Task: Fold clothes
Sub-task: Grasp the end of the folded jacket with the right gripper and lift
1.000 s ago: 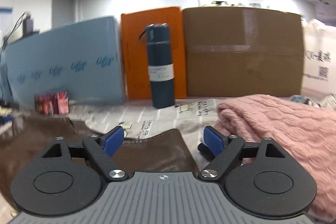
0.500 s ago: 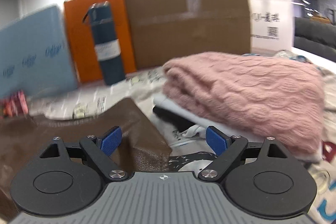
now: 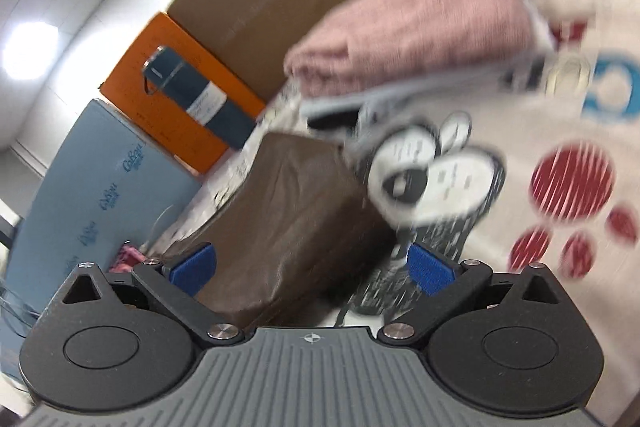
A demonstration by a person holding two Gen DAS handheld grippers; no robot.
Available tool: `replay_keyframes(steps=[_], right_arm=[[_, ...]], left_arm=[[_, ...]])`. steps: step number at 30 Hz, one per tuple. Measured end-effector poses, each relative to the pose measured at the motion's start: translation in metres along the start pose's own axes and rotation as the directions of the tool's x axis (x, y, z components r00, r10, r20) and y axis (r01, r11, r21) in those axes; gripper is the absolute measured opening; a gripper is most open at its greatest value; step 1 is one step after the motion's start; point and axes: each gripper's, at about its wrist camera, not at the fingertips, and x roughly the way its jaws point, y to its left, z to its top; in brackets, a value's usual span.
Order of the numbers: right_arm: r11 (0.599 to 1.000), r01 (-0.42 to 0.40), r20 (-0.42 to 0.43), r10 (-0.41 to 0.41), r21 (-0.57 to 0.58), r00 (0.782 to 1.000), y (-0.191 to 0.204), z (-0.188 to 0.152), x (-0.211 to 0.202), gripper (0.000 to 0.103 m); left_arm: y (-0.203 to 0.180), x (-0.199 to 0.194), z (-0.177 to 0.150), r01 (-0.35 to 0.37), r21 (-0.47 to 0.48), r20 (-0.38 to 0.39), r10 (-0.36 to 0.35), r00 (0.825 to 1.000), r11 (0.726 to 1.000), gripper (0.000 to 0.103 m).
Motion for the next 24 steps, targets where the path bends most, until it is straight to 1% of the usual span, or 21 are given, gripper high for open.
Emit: replay_keyframes(steps=[3,8,9,11,12,13,14,15,18,19,20,21,22,24], right_arm=[[1.000,-0.012,0.008,0.012,0.000,1.000,0.005,-0.002,0.010,0.103],[1.000,0.011,0.073,-0.009,-0.023,0.997,0.016,-0.005,0.031,0.102],[1.000,0.012,0.088,-0.010,-0.023,0.996,0.017,-0.005,0.035,0.101],[1.000,-0.013,0.114,0.013,0.003,0.993,0.016,-0.008,0.039,0.098],[0.999,-0.027,0.131,0.024,0.019,0.991,0.016,-0.009,0.041,0.093],[0.997,-0.054,0.134,0.047,0.049,0.990,0.014,-0.010,0.043,0.081],[0.993,-0.087,0.131,0.076,0.085,0.988,0.011,-0.009,0.045,0.075],[0.985,-0.122,0.128,0.106,0.121,0.986,0.008,-0.009,0.049,0.073],[0.972,-0.164,0.163,0.137,0.169,0.977,0.005,-0.008,0.052,0.067],[0.966,-0.168,0.173,0.134,0.198,0.976,0.002,-0.007,0.054,0.060],[0.958,-0.171,0.184,0.130,0.230,0.974,-0.001,-0.005,0.055,0.047],[0.955,-0.162,0.183,0.118,0.247,0.976,-0.004,-0.003,0.057,0.037],[0.957,-0.158,0.177,0.116,0.244,0.977,-0.007,-0.002,0.057,0.020],[0.960,-0.171,0.178,0.132,0.223,0.975,-0.008,-0.004,0.054,0.015]], left_arm=[[-0.001,0.000,-0.002,-0.001,-0.005,0.002,0.001,1.000,1.000,0.100],[0.000,0.003,-0.002,-0.013,-0.007,-0.007,0.013,1.000,1.000,0.100],[0.000,0.003,-0.002,-0.011,-0.009,-0.010,0.011,1.000,1.000,0.100],[-0.001,0.004,-0.002,-0.010,-0.003,-0.016,0.010,1.000,1.000,0.100],[-0.001,0.005,-0.003,-0.014,0.001,-0.021,0.014,1.000,1.000,0.100],[-0.001,0.007,-0.003,-0.018,0.004,-0.028,0.018,0.999,1.000,0.100],[-0.001,0.009,-0.003,-0.022,0.005,-0.036,0.022,0.999,1.000,0.100],[-0.001,0.010,-0.004,-0.023,0.006,-0.043,0.024,0.999,1.000,0.100],[-0.002,0.013,-0.005,-0.026,0.017,-0.055,0.027,0.998,1.000,0.100],[-0.002,0.013,-0.005,-0.023,0.020,-0.057,0.024,0.998,1.000,0.100],[-0.002,0.013,-0.006,-0.019,0.023,-0.059,0.021,0.998,1.000,0.100],[-0.003,0.014,-0.006,-0.015,0.026,-0.060,0.017,0.998,1.000,0.100],[-0.003,0.014,-0.006,-0.009,0.029,-0.060,0.010,0.998,1.000,0.100],[-0.004,0.013,-0.006,0.004,0.036,-0.058,-0.002,0.998,0.999,0.100]])
